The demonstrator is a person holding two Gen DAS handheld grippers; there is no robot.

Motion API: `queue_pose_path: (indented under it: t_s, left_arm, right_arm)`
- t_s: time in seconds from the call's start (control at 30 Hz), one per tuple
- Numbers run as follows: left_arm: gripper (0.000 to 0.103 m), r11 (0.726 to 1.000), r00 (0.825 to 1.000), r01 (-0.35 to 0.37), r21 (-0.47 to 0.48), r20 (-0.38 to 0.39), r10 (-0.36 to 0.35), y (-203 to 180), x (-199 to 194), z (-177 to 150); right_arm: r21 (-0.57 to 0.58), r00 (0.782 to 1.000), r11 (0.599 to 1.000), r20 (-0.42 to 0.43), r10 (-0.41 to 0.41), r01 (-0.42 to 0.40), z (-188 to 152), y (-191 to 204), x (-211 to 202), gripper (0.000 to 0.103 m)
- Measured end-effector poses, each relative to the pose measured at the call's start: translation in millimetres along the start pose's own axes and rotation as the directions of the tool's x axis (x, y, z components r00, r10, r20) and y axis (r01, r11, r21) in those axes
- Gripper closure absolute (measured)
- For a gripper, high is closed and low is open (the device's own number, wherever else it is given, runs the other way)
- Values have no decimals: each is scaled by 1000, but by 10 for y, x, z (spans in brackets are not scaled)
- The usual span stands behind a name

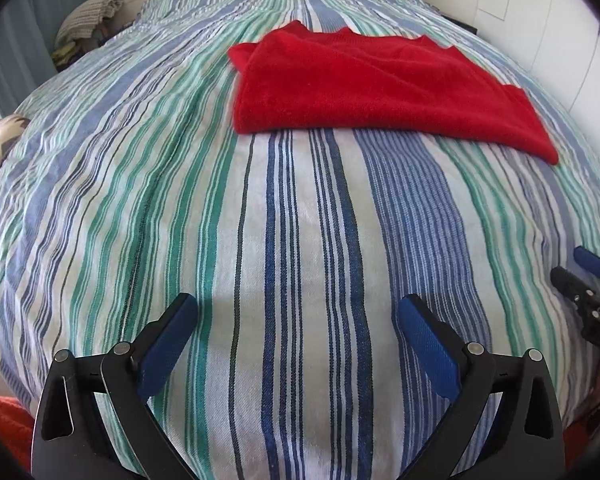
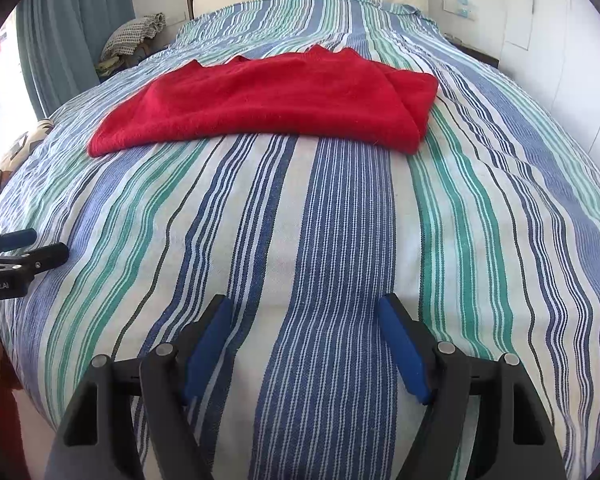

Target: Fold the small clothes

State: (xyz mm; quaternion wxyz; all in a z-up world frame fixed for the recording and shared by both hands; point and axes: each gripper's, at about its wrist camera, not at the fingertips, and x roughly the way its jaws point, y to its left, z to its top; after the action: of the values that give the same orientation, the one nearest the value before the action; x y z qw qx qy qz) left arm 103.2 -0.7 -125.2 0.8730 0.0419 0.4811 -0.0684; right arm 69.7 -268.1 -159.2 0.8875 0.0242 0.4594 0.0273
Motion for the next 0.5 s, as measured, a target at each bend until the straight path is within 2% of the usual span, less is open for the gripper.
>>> queue_pose_path:
  t_s: [0.07,0.1,0.17,0.23,0.3,0.4,0.5]
  left_arm:
    - [2,999,998,36,-27,44,-35,109,-198,75]
    - [2,998,997,50,-39,69,-47,174,-289,115]
    - [1,996,992,69,-52,109,-63,293,-406,169]
    - [1,996,989,74,-52,135,-67,391,-416,177]
    - [1,996,990,67,-53,125,-60,457,-302,151]
    - [2,995,996,59,-86,68,-53,527,-86,136]
    - [2,994,997,61,-96,62,-55,546,-1,132]
  right_arm:
    - [18,997,999,-57,46,-45,148,-57,-33,28]
    - [44,994,995,-52,97,-95,244,-135,-73,28]
    - [105,989,983,-3,150,-149,480,-345,-149,28]
    - [178,988,973,49,143,-150,793,-644,-157,28]
    - [283,987,946,76,142,-158,1098,-993,-35,28]
    - [428,988,891,71,136,-154,1417,-1419,318,28]
    - [503,967,828,79,241,-248,1563,-1502,696,28]
